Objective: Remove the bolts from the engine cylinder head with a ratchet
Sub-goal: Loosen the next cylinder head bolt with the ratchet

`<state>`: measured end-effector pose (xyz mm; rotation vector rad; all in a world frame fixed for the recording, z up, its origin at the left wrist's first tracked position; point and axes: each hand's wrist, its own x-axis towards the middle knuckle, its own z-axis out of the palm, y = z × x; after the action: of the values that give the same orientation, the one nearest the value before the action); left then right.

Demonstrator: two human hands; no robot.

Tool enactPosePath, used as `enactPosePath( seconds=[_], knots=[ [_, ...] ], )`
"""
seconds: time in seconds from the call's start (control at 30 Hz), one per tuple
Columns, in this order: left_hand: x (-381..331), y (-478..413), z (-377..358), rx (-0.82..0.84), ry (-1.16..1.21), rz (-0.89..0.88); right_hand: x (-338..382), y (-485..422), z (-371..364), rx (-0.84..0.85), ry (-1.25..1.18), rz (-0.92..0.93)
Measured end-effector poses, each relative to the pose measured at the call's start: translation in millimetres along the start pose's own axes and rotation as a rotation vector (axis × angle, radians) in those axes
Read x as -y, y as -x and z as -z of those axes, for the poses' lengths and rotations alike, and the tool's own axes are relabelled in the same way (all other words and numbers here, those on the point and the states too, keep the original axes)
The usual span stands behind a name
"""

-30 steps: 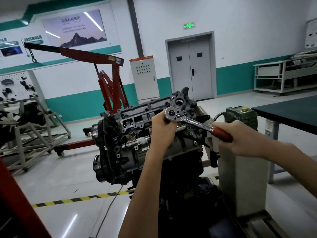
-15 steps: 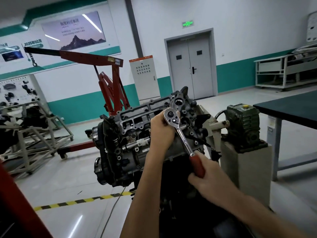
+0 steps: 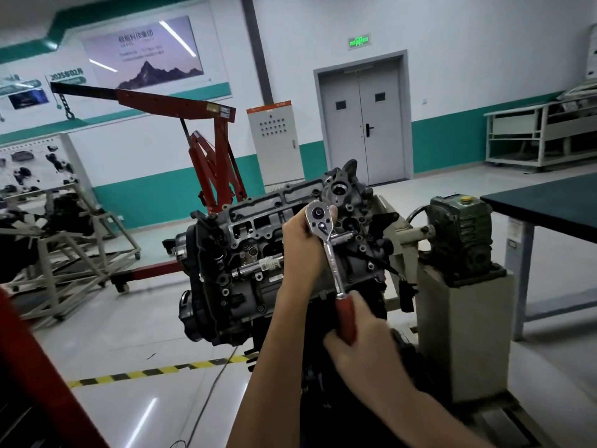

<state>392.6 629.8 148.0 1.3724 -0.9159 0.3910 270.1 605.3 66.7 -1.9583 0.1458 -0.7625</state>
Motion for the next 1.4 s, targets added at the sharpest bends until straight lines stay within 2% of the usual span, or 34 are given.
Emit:
enactPosePath(
  seconds=[0.07, 0.13, 0.3, 0.4, 0.5, 0.63, 0.7, 0.77, 0.87, 1.0, 1.1, 1.17, 1.33, 1.4],
  knots=[
    [0, -1, 1, 0.005, -0.009, -0.009, 0, 0, -5, 0.061, -0.026, -0.033],
    [-1, -3, 1, 0.012, -0.027, 0.007, -4, -9, 28, 0.099, 0.137, 0.016],
    [4, -8, 1, 0.067, -0.058, 0.023, 4, -61, 128, 0.322, 0.569, 0.197],
    [2, -8, 1, 0.057, -0.050, 0.026, 6, -81, 141, 0.283, 0.626, 0.293],
    [3, -4, -2, 0.031, -0.041, 0.029, -11, -55, 111, 0.166, 0.477, 0.213],
    [2, 0, -7, -0.018, -0.001, 0.012, -8, -6, 29, -0.058, 0.071, 0.074],
    [1, 0, -7, -0.023, 0.002, -0.005, 2, 0, -9, -0.057, -0.105, -0.006],
    [0, -1, -5, -0.010, 0.020, -0.012, 7, 2, -19, -0.029, -0.172, -0.026],
    [0, -4, -1, 0.012, -0.007, 0.007, 6, -4, 25, 0.082, 0.016, 0.052],
    [2, -11, 0, 0.054, -0.050, 0.031, 6, -48, 113, 0.245, 0.510, 0.172],
    [2, -9, 3, 0.036, -0.052, 0.022, 10, -72, 131, 0.240, 0.666, 0.259],
    [3, -7, 5, 0.020, -0.048, -0.003, 2, -60, 116, 0.206, 0.586, 0.195],
    [0, -2, 2, -0.013, -0.021, -0.017, 1, -3, 21, -0.052, 0.102, 0.049],
    [0, -2, 0, -0.008, -0.019, -0.024, 5, 2, -14, -0.054, -0.026, -0.042]
  ],
)
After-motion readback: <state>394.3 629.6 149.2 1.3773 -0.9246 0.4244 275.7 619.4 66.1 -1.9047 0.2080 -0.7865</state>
